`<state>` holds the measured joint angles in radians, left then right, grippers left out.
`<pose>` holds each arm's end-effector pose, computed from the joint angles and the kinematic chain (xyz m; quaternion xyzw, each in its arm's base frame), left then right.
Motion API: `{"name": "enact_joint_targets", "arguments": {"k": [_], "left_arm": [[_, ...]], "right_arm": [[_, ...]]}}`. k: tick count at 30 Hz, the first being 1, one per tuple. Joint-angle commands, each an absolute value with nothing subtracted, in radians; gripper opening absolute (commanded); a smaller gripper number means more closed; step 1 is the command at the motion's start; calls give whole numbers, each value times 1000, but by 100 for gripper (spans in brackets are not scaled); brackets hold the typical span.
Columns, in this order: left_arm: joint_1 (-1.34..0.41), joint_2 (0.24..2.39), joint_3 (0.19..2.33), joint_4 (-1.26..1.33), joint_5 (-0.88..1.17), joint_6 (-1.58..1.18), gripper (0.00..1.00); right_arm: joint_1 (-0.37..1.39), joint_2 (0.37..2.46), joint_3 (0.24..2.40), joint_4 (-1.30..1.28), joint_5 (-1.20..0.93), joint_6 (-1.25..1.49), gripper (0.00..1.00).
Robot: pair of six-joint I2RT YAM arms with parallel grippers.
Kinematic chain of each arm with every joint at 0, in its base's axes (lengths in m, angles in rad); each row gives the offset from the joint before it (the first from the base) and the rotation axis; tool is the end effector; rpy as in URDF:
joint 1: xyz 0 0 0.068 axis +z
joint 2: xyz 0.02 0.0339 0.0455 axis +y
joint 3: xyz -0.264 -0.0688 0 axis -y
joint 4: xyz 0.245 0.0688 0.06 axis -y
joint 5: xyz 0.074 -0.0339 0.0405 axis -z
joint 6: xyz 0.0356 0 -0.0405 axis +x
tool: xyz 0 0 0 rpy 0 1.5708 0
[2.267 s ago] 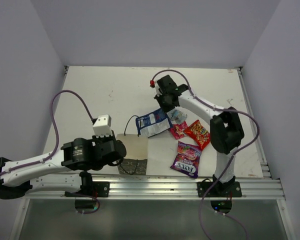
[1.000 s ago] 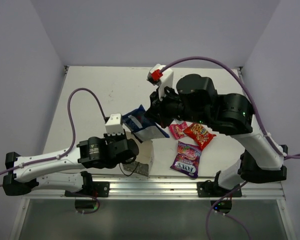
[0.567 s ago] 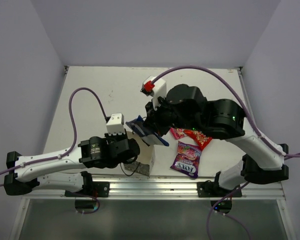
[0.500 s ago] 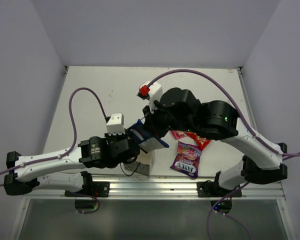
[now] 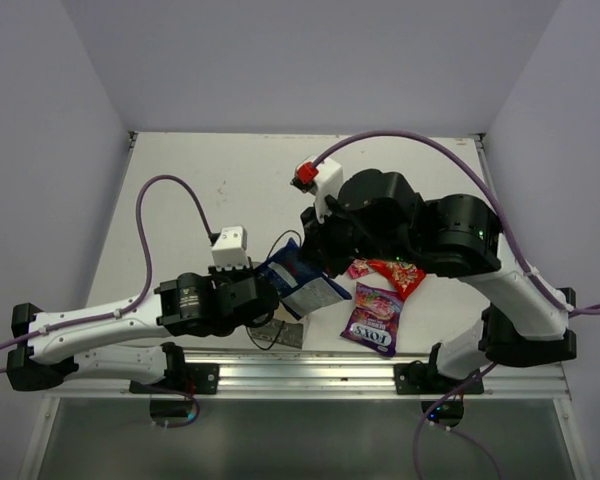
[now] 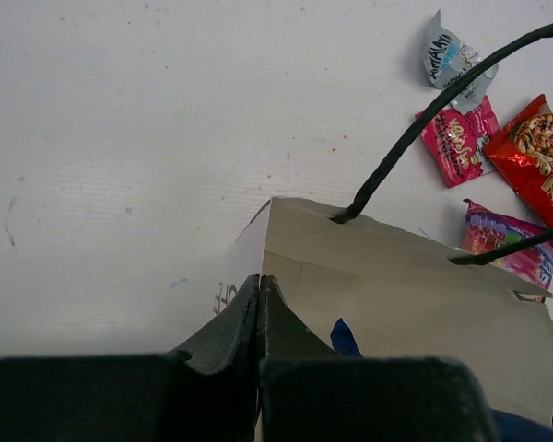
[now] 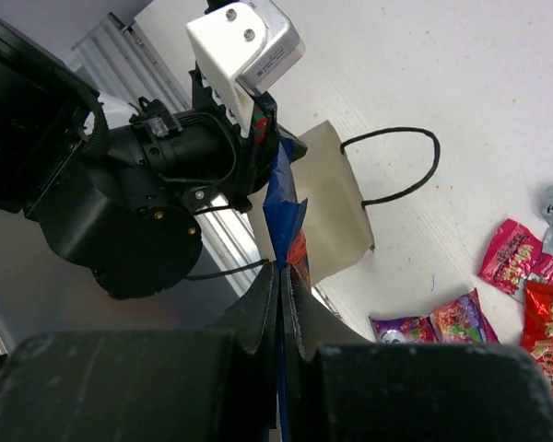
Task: Place the snacks into the paper bag
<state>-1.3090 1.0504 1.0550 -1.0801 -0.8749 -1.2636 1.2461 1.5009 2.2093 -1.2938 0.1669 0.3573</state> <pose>0.0728 -0.1663 0.3185 -0.0839 0.8803 -0.0978 0.4565 0.0820 0.2251 0.5215 -0.3419 0.8097 0.2876 0.3806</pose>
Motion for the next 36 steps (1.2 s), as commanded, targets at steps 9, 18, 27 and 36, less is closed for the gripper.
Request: {"name": "enact_joint_targets", "arguments": {"k": [9, 18, 27, 36], "left_arm": [[-1304, 1005, 1062, -1052, -917, -1287, 0], [-1304, 980, 1049, -1049, -922, -1289, 0], [-1304, 973, 1039, -1043, -911, -1292, 0], [-1304, 968, 1042, -1035, -911, -1278, 0]], "right_arm": [[1287, 1611, 2172, -1393, 160, 316, 0], [1299, 1680, 2123, -1325, 164, 253, 0], [1298, 1622, 2292, -1371, 441, 225, 77], [1030, 1163, 1423, -1067, 465, 463, 82]]}}
